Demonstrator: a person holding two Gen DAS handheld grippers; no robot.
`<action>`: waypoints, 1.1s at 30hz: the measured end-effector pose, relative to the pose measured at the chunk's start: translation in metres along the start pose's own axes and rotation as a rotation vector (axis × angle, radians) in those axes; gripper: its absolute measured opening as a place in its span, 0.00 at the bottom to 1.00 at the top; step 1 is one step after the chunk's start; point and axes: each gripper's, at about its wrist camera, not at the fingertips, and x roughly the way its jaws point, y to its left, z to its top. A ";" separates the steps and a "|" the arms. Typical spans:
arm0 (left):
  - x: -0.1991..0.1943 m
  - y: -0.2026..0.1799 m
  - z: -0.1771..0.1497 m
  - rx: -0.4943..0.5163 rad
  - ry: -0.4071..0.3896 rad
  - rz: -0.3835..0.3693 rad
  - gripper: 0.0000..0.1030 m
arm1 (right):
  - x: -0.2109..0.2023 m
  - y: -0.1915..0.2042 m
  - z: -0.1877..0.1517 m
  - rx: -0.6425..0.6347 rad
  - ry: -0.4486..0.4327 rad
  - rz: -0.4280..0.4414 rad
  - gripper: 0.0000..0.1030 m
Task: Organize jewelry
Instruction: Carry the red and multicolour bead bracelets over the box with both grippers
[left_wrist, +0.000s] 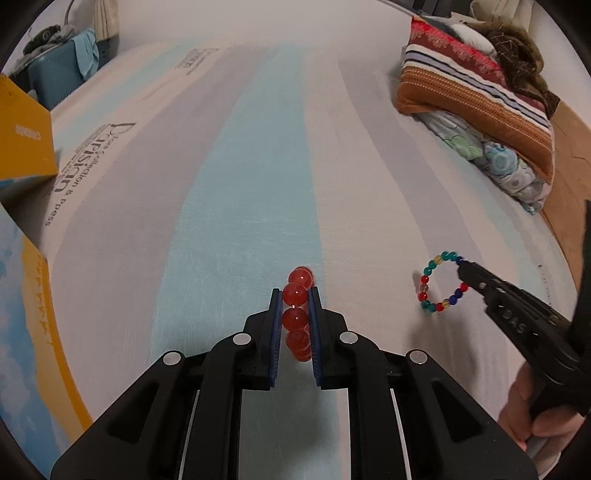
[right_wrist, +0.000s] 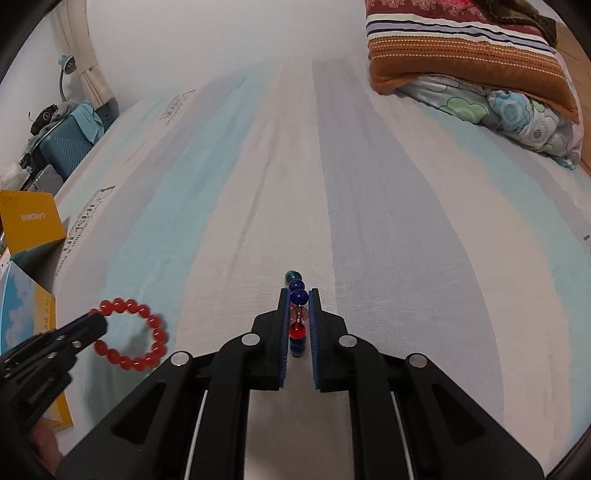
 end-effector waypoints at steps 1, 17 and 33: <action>-0.003 -0.001 -0.001 0.004 -0.004 0.000 0.12 | -0.001 -0.001 0.000 0.004 0.004 -0.001 0.09; -0.025 -0.004 -0.009 0.031 -0.005 0.045 0.12 | -0.018 -0.020 -0.010 0.037 0.009 -0.028 0.09; -0.084 -0.005 -0.026 0.043 -0.027 0.081 0.12 | -0.060 0.011 -0.023 -0.013 0.008 -0.044 0.09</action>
